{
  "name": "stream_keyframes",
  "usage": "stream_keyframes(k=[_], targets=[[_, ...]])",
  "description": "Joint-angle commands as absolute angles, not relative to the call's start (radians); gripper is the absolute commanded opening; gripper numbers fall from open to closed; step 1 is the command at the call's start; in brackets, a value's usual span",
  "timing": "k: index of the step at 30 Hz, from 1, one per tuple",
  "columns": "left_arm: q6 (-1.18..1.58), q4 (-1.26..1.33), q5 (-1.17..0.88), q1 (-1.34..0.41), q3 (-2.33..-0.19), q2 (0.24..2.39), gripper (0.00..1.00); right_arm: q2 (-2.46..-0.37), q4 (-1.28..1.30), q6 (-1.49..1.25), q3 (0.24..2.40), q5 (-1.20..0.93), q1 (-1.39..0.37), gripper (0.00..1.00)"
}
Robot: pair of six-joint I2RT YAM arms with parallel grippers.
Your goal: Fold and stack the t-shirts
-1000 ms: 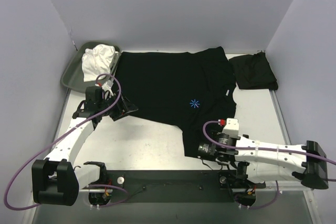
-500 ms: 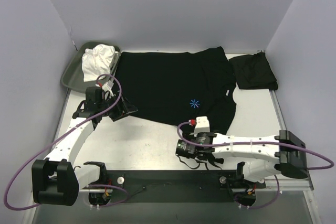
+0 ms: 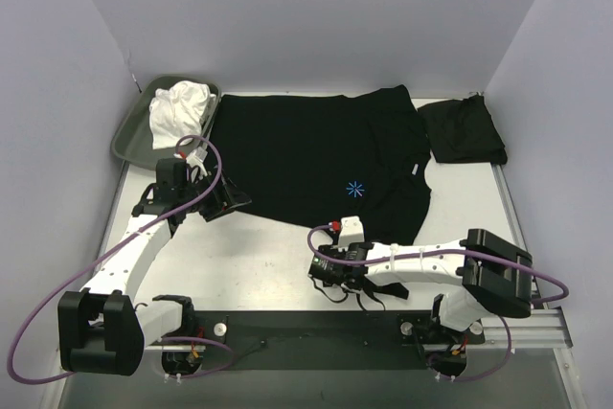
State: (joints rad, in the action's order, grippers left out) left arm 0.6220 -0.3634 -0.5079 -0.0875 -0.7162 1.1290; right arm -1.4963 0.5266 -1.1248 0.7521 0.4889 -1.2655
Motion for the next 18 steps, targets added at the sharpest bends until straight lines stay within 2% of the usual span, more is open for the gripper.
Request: stream_keyframes(k=[1,8,18], targets=[[0.603,-0.348,-0.506,-0.080,-0.721,1.129,0.75,-1.542,0.422,-1.089,0.707,0.437,-1.249,1.00],[0.601,-0.357,-0.508,-0.077,-0.733,1.127,0.75,-1.592,0.307,-1.106,0.661,0.350,-1.261,1.00],[0.589,-0.377,-0.512,-0.069,-0.736,1.111,0.75,-1.571,0.330,-1.152,0.672,0.282,-1.371,1.00]])
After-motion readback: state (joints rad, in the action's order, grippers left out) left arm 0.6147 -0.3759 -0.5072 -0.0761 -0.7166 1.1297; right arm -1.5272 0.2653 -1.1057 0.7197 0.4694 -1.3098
